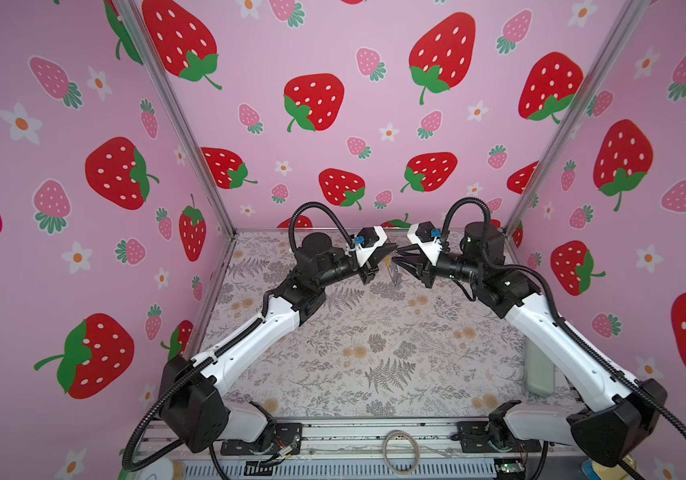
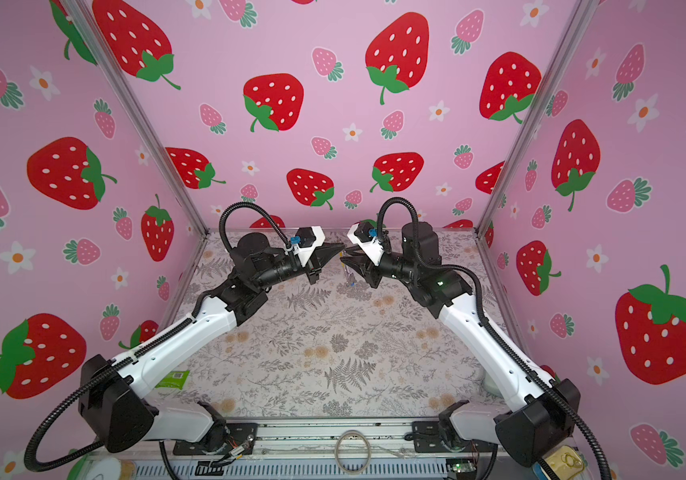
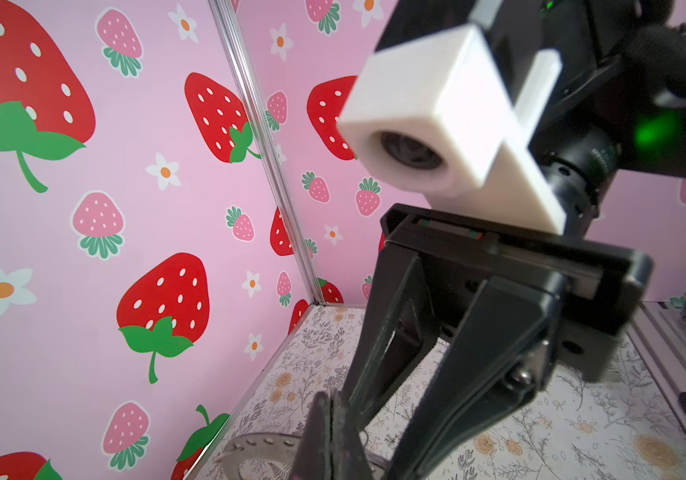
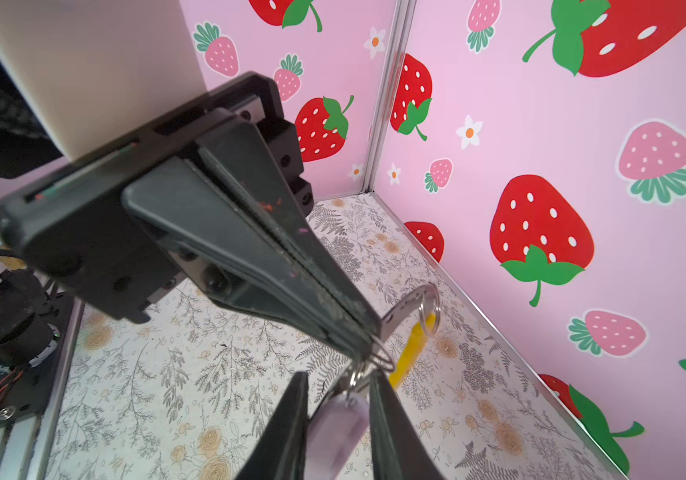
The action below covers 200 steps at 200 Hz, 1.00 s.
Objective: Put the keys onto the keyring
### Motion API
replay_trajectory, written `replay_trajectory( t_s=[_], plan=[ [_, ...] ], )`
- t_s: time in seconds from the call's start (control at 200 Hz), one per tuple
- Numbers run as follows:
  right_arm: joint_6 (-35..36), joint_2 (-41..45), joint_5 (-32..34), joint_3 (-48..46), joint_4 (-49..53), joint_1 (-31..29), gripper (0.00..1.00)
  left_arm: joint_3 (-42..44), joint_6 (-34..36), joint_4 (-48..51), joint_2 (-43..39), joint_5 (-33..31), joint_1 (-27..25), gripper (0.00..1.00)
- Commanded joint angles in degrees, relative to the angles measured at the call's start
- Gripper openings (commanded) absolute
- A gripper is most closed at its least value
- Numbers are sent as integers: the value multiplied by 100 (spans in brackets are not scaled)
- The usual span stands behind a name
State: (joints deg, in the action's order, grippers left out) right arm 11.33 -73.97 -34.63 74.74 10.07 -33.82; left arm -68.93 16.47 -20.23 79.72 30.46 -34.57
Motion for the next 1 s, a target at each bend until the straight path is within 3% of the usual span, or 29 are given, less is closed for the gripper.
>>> replay_trajectory(
  t_s=[0.0,0.28,0.49,0.7,0.995],
  plan=[
    [-120,36,81,85,-143,25,26,-118,-130,-441,-183,-83,-55,0],
    [-167,51,95,85,-386,24,17,97,-730,-1273,-81,-344,-189,0],
    [-95,192,488,61,-424,19,19,88,-751,-1247,-27,-365,-232,0],
    [-38,234,440,23,-510,-10,21,45,-750,-1128,3,-408,-242,0],
    [251,254,695,-21,-427,-200,13,10,-883,-1239,69,-872,-339,0]
  ],
)
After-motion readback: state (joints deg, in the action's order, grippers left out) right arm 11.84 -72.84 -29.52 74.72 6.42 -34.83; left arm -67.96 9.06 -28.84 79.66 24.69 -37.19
